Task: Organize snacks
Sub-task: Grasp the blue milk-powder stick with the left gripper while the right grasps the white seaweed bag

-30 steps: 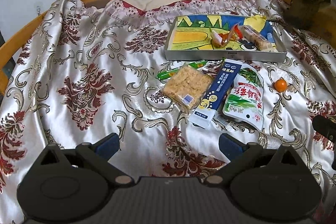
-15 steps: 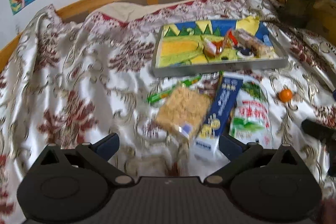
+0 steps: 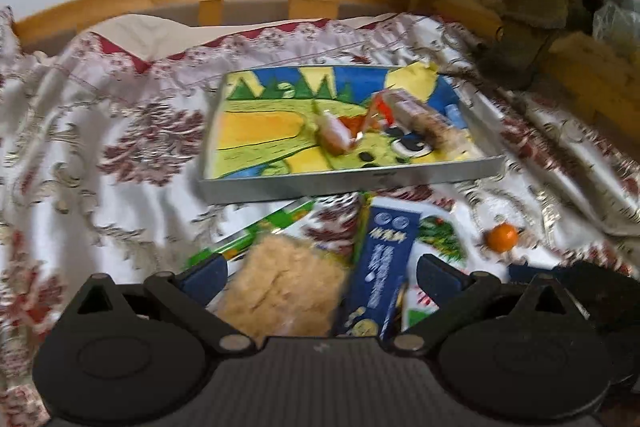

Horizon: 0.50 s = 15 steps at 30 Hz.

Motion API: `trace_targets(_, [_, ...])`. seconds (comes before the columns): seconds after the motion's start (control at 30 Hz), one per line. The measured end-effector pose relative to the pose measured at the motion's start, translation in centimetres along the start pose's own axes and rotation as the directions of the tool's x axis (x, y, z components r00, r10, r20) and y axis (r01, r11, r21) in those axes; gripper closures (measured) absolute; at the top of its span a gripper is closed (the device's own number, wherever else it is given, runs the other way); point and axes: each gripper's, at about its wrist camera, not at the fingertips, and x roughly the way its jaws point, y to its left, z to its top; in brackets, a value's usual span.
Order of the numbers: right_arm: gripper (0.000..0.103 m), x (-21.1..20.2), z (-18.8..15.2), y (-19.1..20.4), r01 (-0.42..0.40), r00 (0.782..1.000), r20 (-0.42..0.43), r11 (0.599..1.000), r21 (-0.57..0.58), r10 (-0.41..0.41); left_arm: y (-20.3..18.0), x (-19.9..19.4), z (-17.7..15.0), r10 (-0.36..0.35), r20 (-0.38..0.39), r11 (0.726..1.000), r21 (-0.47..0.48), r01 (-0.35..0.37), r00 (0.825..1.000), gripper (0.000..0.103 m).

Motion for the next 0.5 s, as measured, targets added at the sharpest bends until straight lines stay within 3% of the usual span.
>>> trace_targets(0.17, [0.006,1.4,-0.5,-0.3,0.031,0.999,-0.045,0.999,0.030,-0.029,-0.8,1.2,0.2,-0.051,0.012,0.998,0.049,0.050,0.999,0.001])
trace_targets(0.23, [0.011,1.7,-0.6,-0.8,0.010,0.998,-0.062,0.997,0.071,-0.006,-1.2,1.7,0.1,-0.064,-0.006,0.995,0.074,0.064,0.998,0.001])
trace_targets(0.33, [0.019,1.9,-0.8,-1.2,-0.007,0.996,-0.087,0.993,0.120,0.018,-1.7,2.7,-0.3,-0.094,-0.041,0.989,0.107,0.098,0.995,0.004])
trace_targets(0.5, [0.041,1.0,-0.6,-1.5,0.000,0.994,-0.105,0.989,0.146,0.016,-1.7,3.6,-0.7,-0.122,-0.104,0.987,0.094,0.132,0.987,0.019])
